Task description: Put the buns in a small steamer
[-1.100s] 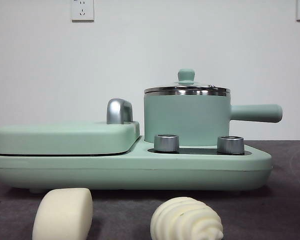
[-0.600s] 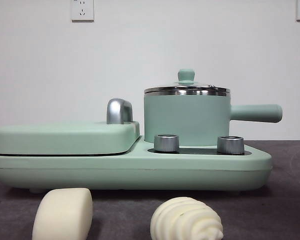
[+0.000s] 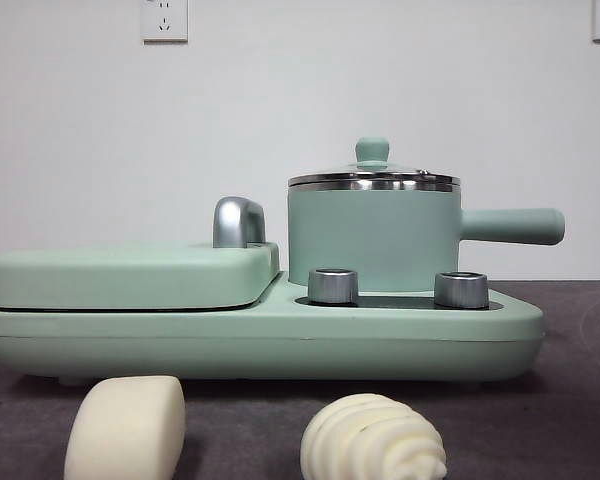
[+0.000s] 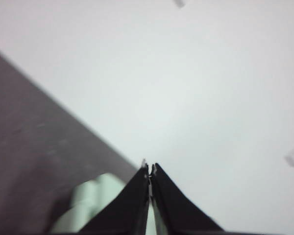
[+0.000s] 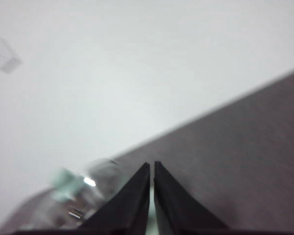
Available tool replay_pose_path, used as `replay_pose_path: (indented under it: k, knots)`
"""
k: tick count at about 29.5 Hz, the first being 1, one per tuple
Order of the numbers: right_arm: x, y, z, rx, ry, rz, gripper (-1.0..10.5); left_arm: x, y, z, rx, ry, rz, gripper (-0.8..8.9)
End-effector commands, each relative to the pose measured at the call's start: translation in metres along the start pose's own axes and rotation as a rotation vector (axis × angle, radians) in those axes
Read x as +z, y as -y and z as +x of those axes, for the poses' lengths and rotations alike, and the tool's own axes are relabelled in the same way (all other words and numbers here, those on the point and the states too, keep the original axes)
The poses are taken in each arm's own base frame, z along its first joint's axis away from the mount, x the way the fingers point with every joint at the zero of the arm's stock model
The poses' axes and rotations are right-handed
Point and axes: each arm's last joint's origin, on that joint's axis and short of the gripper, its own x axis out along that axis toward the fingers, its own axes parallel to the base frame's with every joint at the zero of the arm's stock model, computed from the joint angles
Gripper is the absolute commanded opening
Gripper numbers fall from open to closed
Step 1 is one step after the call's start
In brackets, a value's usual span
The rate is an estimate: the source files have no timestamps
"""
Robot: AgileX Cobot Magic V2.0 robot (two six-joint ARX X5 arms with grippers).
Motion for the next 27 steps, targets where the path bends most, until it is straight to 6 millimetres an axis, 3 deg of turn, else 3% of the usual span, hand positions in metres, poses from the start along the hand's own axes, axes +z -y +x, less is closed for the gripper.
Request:
replay_pose_path:
  k: [1,8,15,21,27]
  knots:
    - [0.019,-0.014,-0.004,0.062,0.029,0.025,0.1,0.009,0.012,-0.001,-0.095,0.01,-0.012,0.1]
    - [0.066,-0.048,-0.01,0.119,0.027,-0.039,0.1,0.034,0.041,-0.005,-0.073,-0.042,0.02,0.1]
    - [0.1,-0.073,0.0,0.167,-0.094,-0.187,0.1,0.07,0.08,-0.004,-0.02,-0.102,0.226,0.1]
    - [0.116,-0.084,0.022,0.221,-0.204,-0.341,0.1,0.091,0.104,0.017,-0.033,-0.224,0.411,0.1]
    - [0.119,-0.083,0.048,0.229,-0.284,-0.469,0.1,0.094,0.108,0.054,-0.066,-0.387,0.473,0.1]
